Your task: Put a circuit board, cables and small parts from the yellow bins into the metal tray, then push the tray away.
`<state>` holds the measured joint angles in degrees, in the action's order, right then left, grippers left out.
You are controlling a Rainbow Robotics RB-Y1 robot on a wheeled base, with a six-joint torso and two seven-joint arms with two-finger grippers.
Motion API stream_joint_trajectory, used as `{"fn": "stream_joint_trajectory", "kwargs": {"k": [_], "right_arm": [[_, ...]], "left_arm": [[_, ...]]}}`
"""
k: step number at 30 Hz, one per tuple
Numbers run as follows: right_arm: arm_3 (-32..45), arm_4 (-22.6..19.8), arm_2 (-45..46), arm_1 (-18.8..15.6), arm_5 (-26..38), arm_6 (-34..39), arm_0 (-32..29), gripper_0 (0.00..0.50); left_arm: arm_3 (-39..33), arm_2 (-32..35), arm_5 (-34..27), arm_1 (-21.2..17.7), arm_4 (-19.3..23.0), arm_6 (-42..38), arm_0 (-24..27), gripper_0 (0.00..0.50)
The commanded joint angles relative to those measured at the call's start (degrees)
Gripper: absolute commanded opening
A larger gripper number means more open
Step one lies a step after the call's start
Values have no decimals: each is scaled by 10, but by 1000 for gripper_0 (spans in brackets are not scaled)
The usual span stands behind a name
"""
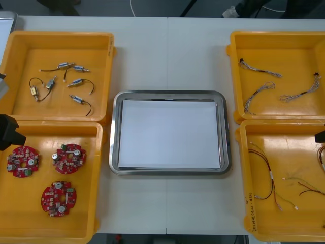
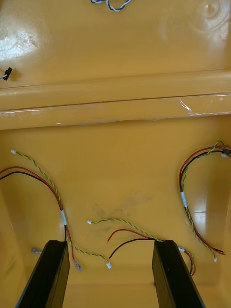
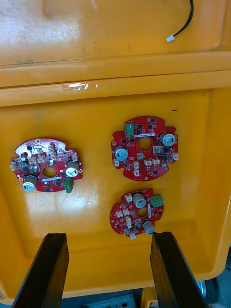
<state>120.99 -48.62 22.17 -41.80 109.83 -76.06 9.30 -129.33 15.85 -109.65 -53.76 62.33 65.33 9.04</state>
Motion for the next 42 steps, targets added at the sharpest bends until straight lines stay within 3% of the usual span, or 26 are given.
{"fn": "stream_joint_trajectory", "kwargs": {"k": [1,42], "right_arm": [[2,-4,18,-21,2,-16,-8,500],[2,-4,18,-21,2,-16,-8,500]], "left_arm": [[-14,18,-3,-27,-2,32,-10,500],[-14,18,-3,-27,-2,32,-10,500]]}}
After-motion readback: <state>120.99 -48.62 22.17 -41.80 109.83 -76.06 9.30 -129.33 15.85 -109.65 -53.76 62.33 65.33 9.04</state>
